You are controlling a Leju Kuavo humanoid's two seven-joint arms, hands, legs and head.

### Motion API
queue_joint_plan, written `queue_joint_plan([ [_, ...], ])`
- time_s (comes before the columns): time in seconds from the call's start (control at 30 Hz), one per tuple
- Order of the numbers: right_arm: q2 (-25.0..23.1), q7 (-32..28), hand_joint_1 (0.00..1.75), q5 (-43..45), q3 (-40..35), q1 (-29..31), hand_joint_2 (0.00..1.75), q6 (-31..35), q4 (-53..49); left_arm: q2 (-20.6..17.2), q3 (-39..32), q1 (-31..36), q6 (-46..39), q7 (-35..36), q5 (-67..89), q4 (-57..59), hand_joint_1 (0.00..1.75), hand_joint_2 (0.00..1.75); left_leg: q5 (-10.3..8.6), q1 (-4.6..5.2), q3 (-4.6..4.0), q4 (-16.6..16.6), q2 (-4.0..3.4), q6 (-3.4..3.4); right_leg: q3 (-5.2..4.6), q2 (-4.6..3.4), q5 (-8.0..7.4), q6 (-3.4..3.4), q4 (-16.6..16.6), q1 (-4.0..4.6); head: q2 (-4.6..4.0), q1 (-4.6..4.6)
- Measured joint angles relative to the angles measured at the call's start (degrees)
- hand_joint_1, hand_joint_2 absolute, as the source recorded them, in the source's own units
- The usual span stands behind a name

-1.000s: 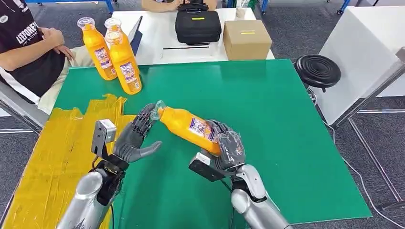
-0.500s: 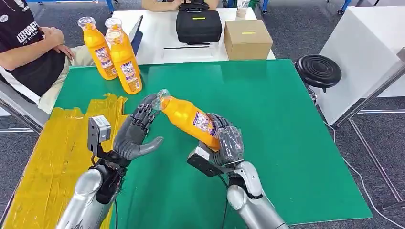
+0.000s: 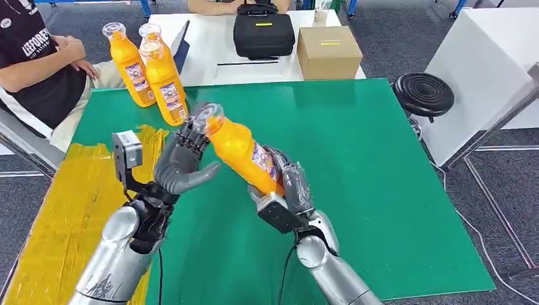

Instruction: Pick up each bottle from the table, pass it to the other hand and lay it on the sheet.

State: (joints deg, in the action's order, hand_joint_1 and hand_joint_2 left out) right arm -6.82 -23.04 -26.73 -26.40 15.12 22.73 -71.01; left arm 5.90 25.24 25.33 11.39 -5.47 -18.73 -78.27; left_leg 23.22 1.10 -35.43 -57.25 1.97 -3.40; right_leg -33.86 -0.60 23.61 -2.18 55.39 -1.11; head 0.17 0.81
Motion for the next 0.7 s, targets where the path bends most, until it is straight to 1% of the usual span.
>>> queue_joint_plan([
  [0.23, -0.66, -0.33, 1.75, 0.46, -0.96, 0.81, 1.75, -0.15, 0.0, 0.24, 0.68, -0.22, 0.07, 0.24, -0.07, 1.75, 0.0, 1.75, 0.0, 0.0, -0.02, 0.0, 0.04, 0.0, -0.02, 0.0, 0.0, 0.0, 0.0, -0.01, 0.0, -0.02],
  [0.47, -0.9, -7.34, 1.75, 10.36, -0.85, -0.01, 1.75, -0.33, -1.05, 0.26, 0.33, -0.24, -1.46, -0.24, -2.99, 3.63, 0.0, 1.75, 0.0, 0.01, -0.03, 0.0, 0.03, 0.0, -0.02, 0.01, 0.0, 0.0, 0.0, -0.01, 0.0, -0.04],
  [0.57, -1.47, -8.5, 1.75, 12.48, -0.85, 0.01, 1.75, -0.42, -1.44, 0.55, -0.39, -0.17, -2.19, -0.26, -4.2, 5.05, 0.0, 1.75, 0.0, 0.0, -0.02, 0.0, 0.0, 0.0, -0.03, 0.0, 0.0, 0.0, 0.0, 0.0, 0.0, -0.04],
  [0.7, -2.12, -8.48, 1.75, 13.57, -0.9, 0.12, 1.75, -0.5, -1.49, 1.16, -1.59, 0.37, -2.84, 0.05, -5.4, 7.28, 0.0, 1.75, 0.0, 0.0, -0.02, 0.0, 0.03, 0.0, -0.03, 0.01, 0.0, 0.0, 0.0, 0.0, 0.0, -0.04],
])
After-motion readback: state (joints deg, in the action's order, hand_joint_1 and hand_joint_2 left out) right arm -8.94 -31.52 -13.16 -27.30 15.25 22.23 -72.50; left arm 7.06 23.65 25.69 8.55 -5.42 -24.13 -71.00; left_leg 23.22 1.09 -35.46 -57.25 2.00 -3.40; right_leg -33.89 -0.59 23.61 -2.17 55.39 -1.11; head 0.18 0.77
